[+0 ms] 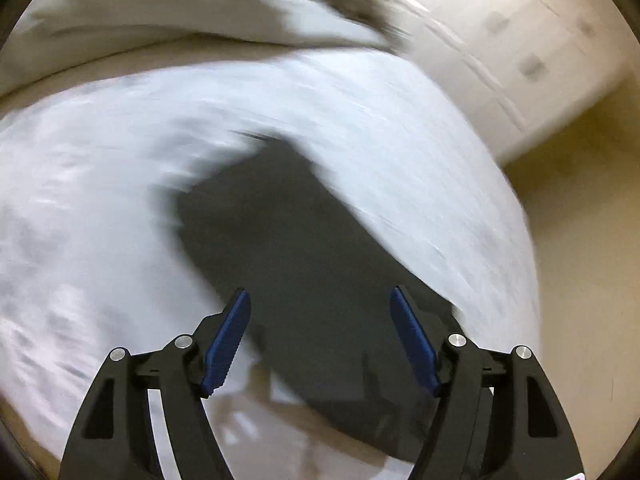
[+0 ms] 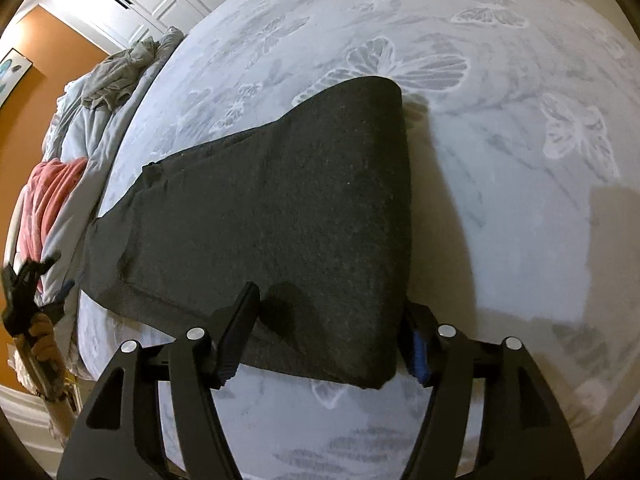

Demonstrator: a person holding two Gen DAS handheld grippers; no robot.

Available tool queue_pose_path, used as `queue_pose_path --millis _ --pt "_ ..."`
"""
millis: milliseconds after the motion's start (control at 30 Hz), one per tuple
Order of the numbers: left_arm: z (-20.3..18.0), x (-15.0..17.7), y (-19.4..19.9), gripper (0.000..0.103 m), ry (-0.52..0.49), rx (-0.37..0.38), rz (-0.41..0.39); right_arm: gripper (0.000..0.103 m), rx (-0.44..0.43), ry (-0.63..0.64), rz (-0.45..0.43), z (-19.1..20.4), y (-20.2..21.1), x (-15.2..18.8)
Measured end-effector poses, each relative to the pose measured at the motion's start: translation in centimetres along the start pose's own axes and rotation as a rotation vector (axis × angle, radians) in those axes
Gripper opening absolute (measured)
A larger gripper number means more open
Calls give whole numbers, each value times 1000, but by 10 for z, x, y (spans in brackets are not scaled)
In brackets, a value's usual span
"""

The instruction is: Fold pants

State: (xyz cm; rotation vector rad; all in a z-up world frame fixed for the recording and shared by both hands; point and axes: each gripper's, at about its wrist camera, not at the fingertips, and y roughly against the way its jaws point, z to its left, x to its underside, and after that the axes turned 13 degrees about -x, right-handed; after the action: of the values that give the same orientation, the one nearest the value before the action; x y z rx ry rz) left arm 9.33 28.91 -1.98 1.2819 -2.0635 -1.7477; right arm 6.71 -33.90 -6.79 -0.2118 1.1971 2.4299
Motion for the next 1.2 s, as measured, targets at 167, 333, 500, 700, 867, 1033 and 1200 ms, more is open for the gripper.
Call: queue_pose_path --millis 167,333,500,700,867,1033,1200 --pt "78 -20 -53 69 159 -44 85 68 -36 -44 -6 -2 0 1" --pt "62 -24 -69 70 185 198 121 69 -61 -78 -24 -4 0 2" --pt "41 -21 -79 65 138 170 103 28 -32 -36 -40 0 -2 4" --pt "47 -34 -69 14 146 192 137 13 -105 13 -66 7 15 -2" --pt "41 -21 -19 13 140 298 145 11 -197 59 -146 12 78 2" --pt "32 22 -16 13 80 259 225 13 -117 8 -95 -43 123 22" --pt "50 38 -37 15 160 168 263 29 39 -27 42 -82 108 45"
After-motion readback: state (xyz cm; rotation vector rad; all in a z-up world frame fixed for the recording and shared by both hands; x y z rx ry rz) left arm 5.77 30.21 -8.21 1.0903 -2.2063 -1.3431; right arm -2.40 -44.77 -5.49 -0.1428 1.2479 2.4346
